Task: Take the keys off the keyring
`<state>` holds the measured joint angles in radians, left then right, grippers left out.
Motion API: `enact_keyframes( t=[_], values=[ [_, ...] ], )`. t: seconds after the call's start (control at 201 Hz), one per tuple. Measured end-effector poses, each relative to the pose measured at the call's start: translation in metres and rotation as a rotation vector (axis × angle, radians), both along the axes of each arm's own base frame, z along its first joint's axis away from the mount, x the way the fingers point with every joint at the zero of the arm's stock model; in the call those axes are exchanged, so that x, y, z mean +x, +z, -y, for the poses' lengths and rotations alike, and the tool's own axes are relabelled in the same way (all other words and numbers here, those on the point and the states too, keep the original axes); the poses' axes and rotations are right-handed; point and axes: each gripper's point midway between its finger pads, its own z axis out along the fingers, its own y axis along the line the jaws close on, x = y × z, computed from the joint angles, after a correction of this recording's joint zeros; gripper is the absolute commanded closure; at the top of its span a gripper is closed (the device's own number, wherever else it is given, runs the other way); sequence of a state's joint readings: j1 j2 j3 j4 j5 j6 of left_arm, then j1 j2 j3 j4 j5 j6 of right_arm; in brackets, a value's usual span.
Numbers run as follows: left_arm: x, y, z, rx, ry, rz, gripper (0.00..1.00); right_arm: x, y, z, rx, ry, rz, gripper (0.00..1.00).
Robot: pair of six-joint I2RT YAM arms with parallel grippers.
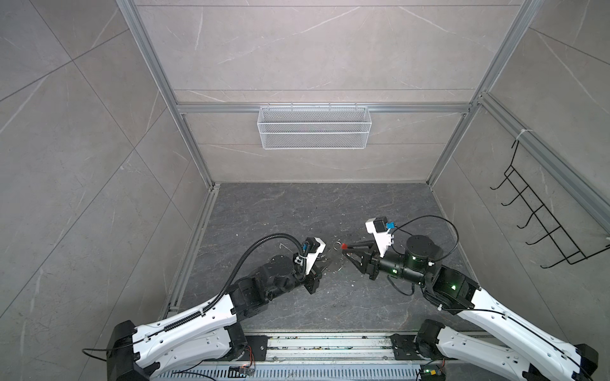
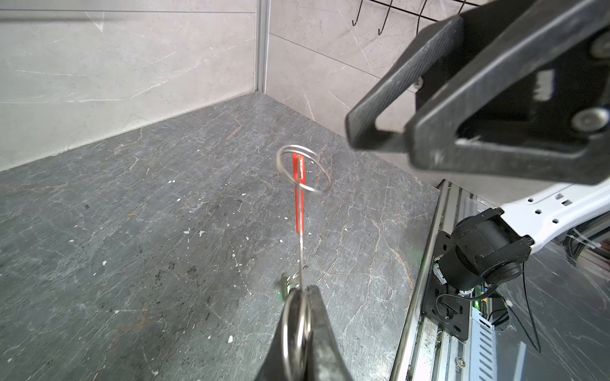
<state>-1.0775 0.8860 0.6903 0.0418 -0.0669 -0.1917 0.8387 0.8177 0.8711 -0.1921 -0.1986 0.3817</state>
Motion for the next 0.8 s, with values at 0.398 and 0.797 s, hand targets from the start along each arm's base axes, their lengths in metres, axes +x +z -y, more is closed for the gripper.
enact_keyframes(
  t=[0.398, 0.797],
  values=[
    [-0.003, 0.044, -0.020, -0.072, 0.065, -0.081, 1.00, -0.011, -0.014, 0.017, -0.079, 0.005, 0.060, 0.52],
    [-0.006, 0.086, -0.034, -0.099, 0.113, -0.156, 1.00, -0.017, -0.058, -0.008, -0.181, 0.127, -0.010, 0.48]
  ],
)
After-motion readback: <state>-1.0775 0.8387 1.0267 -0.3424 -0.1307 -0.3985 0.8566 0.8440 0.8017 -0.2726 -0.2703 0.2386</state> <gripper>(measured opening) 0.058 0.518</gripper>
